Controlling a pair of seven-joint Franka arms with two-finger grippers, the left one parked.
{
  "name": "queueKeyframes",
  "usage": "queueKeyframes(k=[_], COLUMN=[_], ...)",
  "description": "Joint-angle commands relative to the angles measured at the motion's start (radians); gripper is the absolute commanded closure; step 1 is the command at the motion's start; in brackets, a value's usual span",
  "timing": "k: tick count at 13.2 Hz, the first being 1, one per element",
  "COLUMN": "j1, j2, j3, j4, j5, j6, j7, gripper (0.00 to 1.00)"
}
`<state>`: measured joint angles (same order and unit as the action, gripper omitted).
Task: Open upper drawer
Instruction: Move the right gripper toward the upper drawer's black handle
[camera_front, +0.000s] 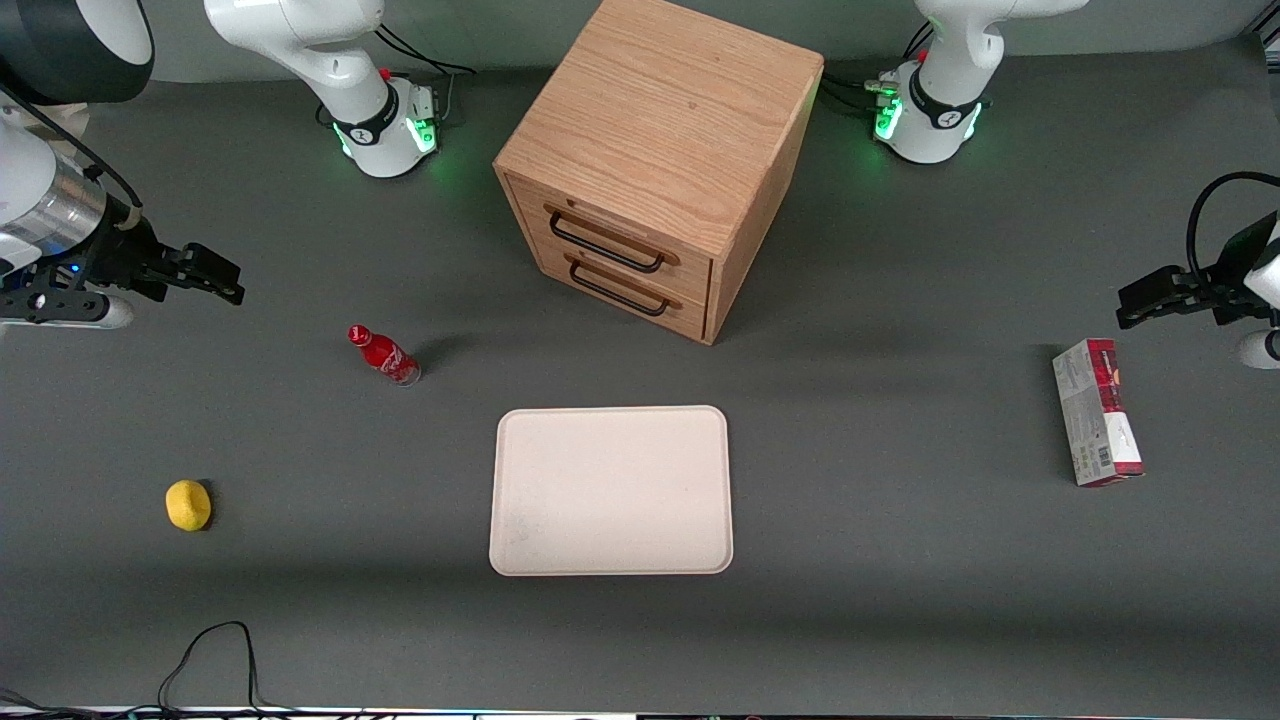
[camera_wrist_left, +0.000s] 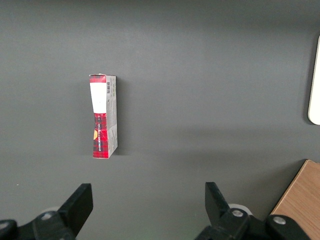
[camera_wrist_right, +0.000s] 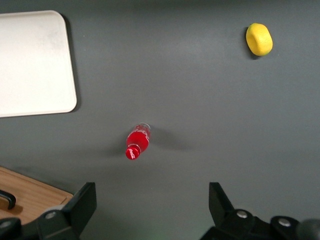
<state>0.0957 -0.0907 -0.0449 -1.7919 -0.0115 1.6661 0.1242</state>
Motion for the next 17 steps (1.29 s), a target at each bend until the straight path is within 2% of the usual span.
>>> queueKeyframes(k=[1, 4, 5, 8, 12, 15, 16, 17], j1=[0.012, 0.012, 0.012, 0.012, 0.013, 0.016, 0.016, 0.016], j2=[-0.011, 0.055, 0.084, 0.17, 0.236, 0.282, 0.304, 0.318], j3=[-0.024, 0.002, 0.044, 0.213, 0.446, 0.591, 0.617, 0.626], j4=[0.005, 0.08, 0.124, 0.218, 0.246, 0.269, 0.269, 0.269], j5=[0.024, 0.027, 0.027, 0.018, 0.024, 0.037, 0.072, 0.135], j6=[-0.019, -0.003, -0.003, -0.011, -0.009, -0.011, -0.009, -0.008], j7=[-0.032, -0.02, -0.015, 0.092, -0.01, -0.096, -0.141, -0.182], gripper=[0.0, 0.0, 0.0, 0.0, 0.0, 0.0, 0.0, 0.0])
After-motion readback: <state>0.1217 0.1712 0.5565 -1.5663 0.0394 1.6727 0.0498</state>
